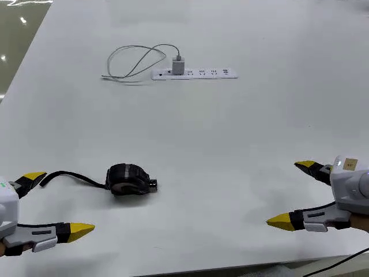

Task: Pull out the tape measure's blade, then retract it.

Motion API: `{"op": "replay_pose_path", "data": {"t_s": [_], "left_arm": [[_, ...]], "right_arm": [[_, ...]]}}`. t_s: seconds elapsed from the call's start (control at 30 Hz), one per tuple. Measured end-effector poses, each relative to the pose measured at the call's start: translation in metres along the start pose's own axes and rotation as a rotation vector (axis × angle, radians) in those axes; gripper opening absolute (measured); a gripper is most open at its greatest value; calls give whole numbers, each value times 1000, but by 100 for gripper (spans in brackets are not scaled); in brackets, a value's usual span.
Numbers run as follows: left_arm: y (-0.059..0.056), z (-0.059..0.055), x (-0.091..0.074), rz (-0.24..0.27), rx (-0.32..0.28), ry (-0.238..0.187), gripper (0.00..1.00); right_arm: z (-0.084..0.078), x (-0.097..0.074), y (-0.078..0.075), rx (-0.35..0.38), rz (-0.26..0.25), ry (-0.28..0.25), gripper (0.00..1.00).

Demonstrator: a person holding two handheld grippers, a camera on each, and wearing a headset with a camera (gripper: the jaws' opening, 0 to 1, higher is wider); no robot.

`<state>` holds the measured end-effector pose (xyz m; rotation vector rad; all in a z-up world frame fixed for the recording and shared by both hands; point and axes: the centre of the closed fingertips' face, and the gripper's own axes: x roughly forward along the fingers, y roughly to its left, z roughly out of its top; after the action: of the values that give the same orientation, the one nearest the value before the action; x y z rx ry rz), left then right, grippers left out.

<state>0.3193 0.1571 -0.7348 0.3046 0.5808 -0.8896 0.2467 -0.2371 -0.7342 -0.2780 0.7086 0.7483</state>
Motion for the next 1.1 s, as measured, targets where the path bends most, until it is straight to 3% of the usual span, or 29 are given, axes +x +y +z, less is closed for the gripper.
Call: {"op": "replay_pose_path", "data": {"t_s": [0.13,0.27,0.37,0.7,0.83,0.9,0.93,1.1], "left_arm": [[2,-2,5,8,4,31,99],[1,4,8,-8,-7,43,99],[-2,14,10,-37,-18,19,99],[-3,27,21,-79,70,57,99],[-7,30,25,-107,93,68,99],[-17,28,26,-166,88,102,96],[-15,31,27,-149,99,90,98],[-23,39,34,-199,172,105,99]], "right_arm": [[7,2,1,-8,7,1,99],[15,3,-1,-11,11,0,99],[21,5,0,-22,24,-4,99],[31,17,-2,-65,51,-5,99],[40,18,-1,-73,55,-14,99],[45,19,0,-70,63,-21,99],[47,20,1,-73,66,-22,99],[60,26,5,-98,92,-32,99]]}}
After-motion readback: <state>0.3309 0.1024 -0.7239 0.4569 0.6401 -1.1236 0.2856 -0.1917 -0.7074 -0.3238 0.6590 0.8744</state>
